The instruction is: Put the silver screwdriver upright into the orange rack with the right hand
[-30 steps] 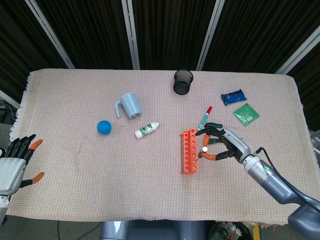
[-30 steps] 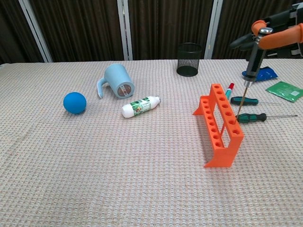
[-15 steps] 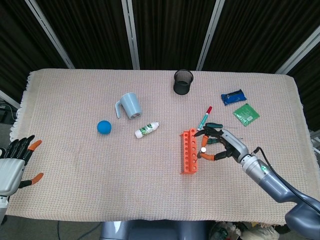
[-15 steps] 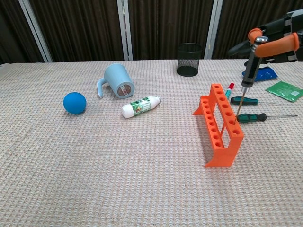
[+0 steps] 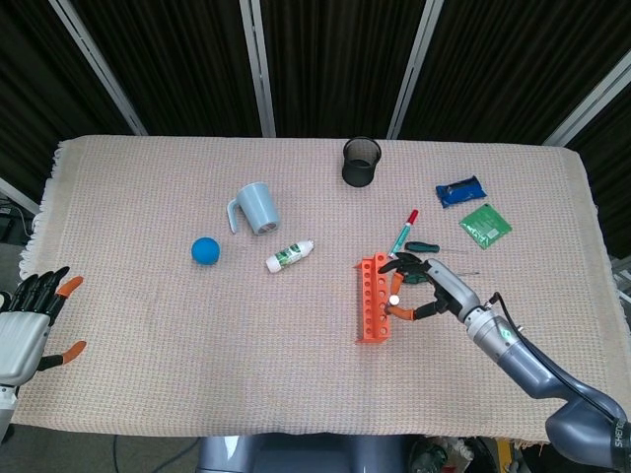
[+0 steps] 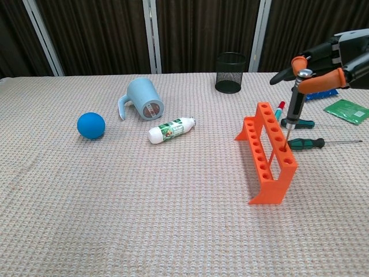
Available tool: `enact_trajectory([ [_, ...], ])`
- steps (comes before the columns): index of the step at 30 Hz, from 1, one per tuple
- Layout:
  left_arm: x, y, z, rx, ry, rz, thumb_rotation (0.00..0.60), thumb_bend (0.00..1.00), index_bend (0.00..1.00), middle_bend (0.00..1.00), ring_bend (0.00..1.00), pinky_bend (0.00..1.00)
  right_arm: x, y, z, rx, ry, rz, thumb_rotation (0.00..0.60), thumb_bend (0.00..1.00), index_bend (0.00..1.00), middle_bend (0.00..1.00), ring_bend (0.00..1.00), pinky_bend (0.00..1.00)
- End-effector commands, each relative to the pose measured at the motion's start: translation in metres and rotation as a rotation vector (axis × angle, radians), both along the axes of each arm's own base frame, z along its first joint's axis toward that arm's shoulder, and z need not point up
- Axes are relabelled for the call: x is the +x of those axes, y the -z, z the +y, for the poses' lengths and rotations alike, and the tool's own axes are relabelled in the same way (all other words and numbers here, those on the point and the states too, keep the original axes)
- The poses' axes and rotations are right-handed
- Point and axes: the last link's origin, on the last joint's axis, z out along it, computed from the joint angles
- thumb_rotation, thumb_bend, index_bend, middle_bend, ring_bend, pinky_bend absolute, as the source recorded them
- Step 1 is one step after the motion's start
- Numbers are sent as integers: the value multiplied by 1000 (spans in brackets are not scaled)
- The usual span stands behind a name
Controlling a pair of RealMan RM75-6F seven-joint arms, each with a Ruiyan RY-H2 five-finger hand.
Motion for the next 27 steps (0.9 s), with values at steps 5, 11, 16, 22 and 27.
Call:
enact_trajectory([
  [5, 0, 2, 1, -9, 3, 5, 600, 182, 118, 0, 0, 0, -1, 13, 3, -17, -20, 44, 600, 285, 624, 260, 17, 0],
  [11, 0, 1, 2, -5, 3, 4, 600, 181, 118, 0, 0, 0, -1, 17, 3, -28, -14, 53, 600, 285, 625, 260, 16, 0],
  [16, 0, 1, 2, -5, 2, 5, 600, 181, 118, 0, 0, 0, -1, 20, 2, -32, -13, 69, 600, 285, 625, 260, 16, 0],
  [22, 0, 2, 3, -7, 1, 5, 600, 181, 118, 0, 0, 0, -3, 25, 4, -18, -5, 82, 600, 285, 625, 260, 16, 0],
  [27, 1, 2, 3, -6, 2, 5, 599, 183, 118, 0, 0, 0, -7, 29, 5, -2, 2, 95, 600, 286, 625, 260, 15, 0],
])
